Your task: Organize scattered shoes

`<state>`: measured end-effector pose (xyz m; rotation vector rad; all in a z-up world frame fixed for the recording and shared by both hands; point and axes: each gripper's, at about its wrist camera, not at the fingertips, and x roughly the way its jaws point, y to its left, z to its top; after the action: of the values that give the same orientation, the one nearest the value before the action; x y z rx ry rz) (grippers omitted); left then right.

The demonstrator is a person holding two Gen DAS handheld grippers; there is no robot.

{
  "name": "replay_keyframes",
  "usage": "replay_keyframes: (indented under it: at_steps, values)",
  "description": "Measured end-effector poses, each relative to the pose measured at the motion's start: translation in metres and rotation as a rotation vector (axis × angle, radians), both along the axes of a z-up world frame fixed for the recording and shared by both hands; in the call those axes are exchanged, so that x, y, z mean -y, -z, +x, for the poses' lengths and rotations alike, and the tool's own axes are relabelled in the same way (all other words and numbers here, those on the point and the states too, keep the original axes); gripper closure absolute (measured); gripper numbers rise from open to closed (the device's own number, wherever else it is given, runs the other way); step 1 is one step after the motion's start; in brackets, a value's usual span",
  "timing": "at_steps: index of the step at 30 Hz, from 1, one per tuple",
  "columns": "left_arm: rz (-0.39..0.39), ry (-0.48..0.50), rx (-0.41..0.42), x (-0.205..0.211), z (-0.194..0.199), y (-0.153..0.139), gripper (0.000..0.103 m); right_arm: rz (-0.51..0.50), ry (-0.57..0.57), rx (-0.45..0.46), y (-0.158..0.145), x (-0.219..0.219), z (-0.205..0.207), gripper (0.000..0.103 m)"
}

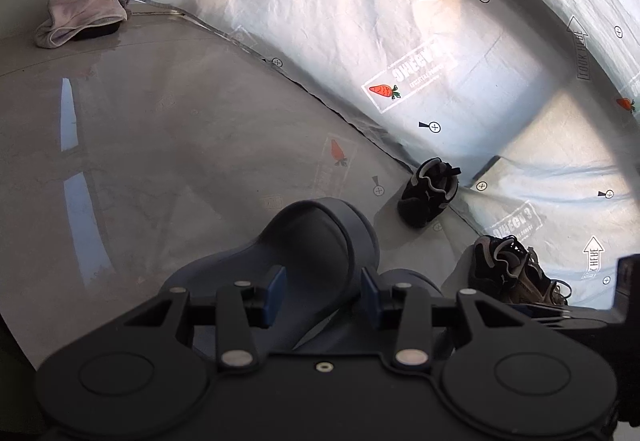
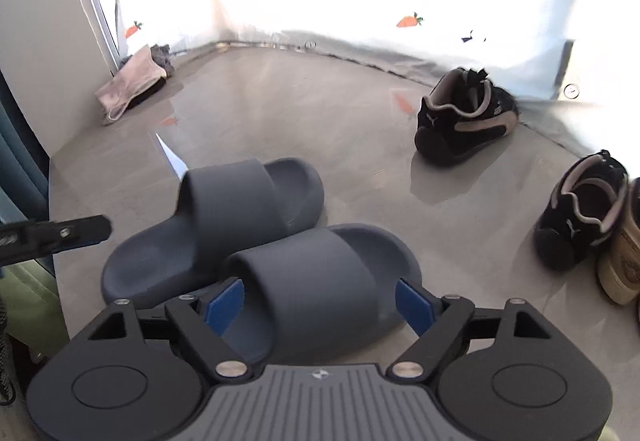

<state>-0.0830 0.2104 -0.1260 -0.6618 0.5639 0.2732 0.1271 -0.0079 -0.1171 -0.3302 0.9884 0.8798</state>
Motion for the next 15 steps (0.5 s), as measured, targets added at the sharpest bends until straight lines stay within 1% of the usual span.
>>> replay_keyframes:
  at_steps: [3, 6, 7, 8, 11, 12, 15]
  values:
    - [-0.010, 0.017, 0.000, 0.003, -0.001, -0.001, 0.062, -0.077, -0.120, -0.025, 0.018, -0.016, 0.014, 0.019]
    - [-0.012, 0.039, -0.014, 0.006, 0.000, -0.002, 0.062, -0.118, -0.180, -0.024, 0.027, -0.029, 0.018, 0.018]
    - [-0.010, 0.045, -0.014, 0.007, 0.000, -0.002, 0.062, -0.131, -0.182, -0.021, 0.029, -0.031, 0.019, 0.023]
    - [-0.007, 0.050, -0.013, 0.008, 0.000, -0.003, 0.062, -0.137, -0.167, -0.011, 0.031, -0.032, 0.019, 0.030]
    - [-0.002, 0.054, -0.005, 0.010, 0.001, -0.006, 0.062, -0.138, -0.058, 0.040, 0.032, -0.029, 0.021, 0.032]
    - [-0.002, 0.054, -0.003, 0.011, 0.001, -0.006, 0.062, -0.141, 0.008, 0.060, 0.033, -0.026, 0.023, 0.032]
    - [-0.002, 0.050, 0.002, 0.012, 0.001, -0.008, 0.062, -0.140, 0.187, 0.081, 0.036, -0.024, 0.031, 0.034]
